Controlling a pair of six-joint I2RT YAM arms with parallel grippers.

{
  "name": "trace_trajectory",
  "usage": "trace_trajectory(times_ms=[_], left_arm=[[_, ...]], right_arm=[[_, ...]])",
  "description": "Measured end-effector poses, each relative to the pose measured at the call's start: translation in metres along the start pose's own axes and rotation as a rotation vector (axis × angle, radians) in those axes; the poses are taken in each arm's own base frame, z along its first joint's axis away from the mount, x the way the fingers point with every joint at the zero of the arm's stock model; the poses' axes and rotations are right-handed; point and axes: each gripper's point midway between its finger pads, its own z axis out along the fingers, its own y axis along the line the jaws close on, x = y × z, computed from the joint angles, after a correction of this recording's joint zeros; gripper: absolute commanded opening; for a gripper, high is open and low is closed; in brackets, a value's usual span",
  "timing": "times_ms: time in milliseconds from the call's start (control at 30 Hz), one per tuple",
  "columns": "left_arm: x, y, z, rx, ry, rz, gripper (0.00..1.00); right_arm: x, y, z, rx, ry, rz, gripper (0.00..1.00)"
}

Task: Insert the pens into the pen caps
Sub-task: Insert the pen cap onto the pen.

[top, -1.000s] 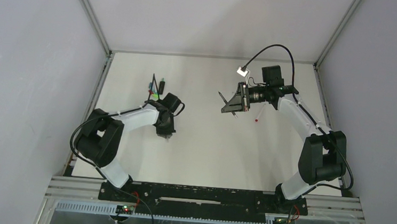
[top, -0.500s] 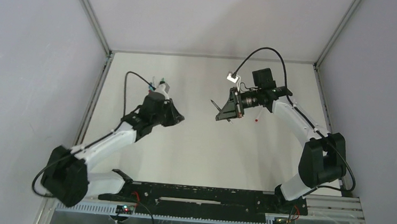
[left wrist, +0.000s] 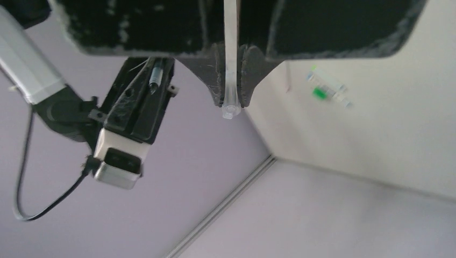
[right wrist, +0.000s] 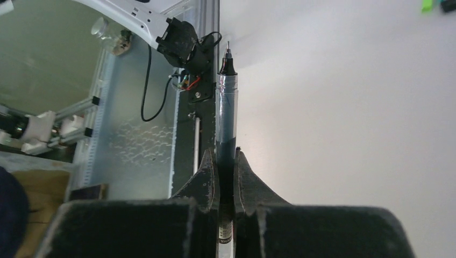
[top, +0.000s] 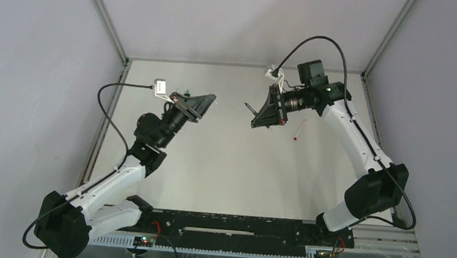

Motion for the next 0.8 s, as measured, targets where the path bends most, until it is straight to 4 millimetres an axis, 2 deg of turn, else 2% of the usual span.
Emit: trace_trajectory(times_ms=[200, 433, 567, 667, 800], left_arm=[[-0.031, -0.053, 0.000, 0.191, -0.125, -0.018, 0.00], [-0.060, -0.113, -0.008, 0.378, -0.227, -0.023, 0.00], [-0.072, -0.146, -0.016, 0.470, -0.268, -0.032, 0.00], [-0.077, -0.160, -0.020, 0.505, -0.291, -0.037, 0.00], [-0.074, -0.164, -0.019, 0.517, -0.292, -0.039, 0.00]], right_arm=[[-0.029, 0.029, -0.009, 0.013, -0.019, -0.177, 0.00], [-0.054, 0.068, -0.005, -0.024, -0.042, -0.333, 0.00], [-0.067, 0.076, 0.000, -0.030, -0.060, -0.370, 0.00], [-0.069, 0.080, 0.007, -0.032, -0.058, -0.364, 0.00], [-0.072, 0.085, 0.013, -0.039, -0.062, -0.350, 0.00]])
